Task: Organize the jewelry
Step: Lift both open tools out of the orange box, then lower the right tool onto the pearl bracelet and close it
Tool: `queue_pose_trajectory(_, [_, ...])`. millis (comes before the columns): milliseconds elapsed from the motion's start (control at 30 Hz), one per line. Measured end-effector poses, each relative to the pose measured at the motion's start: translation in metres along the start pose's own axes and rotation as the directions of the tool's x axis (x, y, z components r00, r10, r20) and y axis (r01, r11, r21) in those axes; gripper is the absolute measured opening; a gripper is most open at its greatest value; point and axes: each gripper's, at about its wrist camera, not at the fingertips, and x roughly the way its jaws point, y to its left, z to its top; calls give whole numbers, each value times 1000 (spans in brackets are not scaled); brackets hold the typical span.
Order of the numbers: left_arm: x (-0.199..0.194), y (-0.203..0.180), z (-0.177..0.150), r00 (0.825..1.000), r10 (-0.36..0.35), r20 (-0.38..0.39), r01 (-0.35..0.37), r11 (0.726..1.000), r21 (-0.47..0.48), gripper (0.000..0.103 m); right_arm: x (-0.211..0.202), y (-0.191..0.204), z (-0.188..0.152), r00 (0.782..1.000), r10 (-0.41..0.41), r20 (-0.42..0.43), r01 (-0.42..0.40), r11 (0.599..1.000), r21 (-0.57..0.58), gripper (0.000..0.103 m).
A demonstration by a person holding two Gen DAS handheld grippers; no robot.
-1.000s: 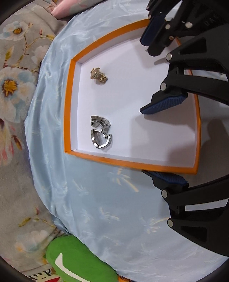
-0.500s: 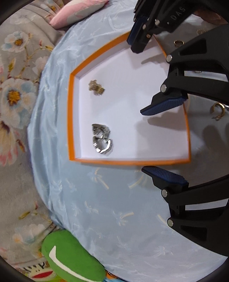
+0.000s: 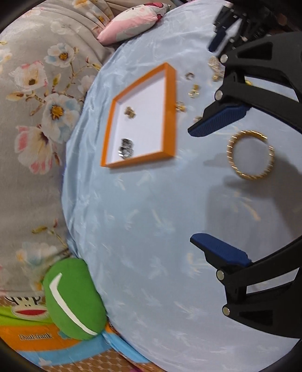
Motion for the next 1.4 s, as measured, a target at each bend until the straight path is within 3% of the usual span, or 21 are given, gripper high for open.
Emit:
queue_pose_trajectory(33, [-1, 1, -8, 1000, -1, -14, 1, 1000, -1, 83, -2, 3, -1, 1000, -19, 10, 19, 1000, -11, 57])
queue_pose_trajectory(67, [-1, 1, -16, 1000, -5, -27, 4, 1000, -5, 83, -2, 5, -2, 1000, -27, 9, 27, 999, -22, 60])
queue_pose_trajectory(333, [11, -18, -48, 996, 27, -81, -22, 998, 62, 85, 20, 5, 4, 997, -3, -77, 5, 1000, 27, 60])
queue_pose_trajectory(633, [21, -23, -48, 993, 18, -120, -8, 996, 84, 90, 34, 16, 11, 993, -26, -115, 27, 1000, 8, 65])
queue_pose_trajectory(767, [23, -27, -49, 991, 24, -134, -9, 994, 107, 88, 33, 16, 12, 993, -36, -111, 38, 999, 10, 59])
queue_pose_trajectory(1033, [22, -38, -52, 991, 27, -132, -5, 987, 162, 81, 30, 16, 11, 994, -26, -103, 30, 999, 37, 23])
queue_pose_trajectory(1233, [17, -40, -54, 993, 16, -117, 5, 984, 176, 62, 22, 17, 5, 993, 1, -122, 6, 998, 56, 18])
queue_pose_trajectory(1400, [15, -40, -54, 994, -3, -112, 22, 986, 166, 58, 16, 18, 1, 990, 29, -135, -20, 997, 72, 19])
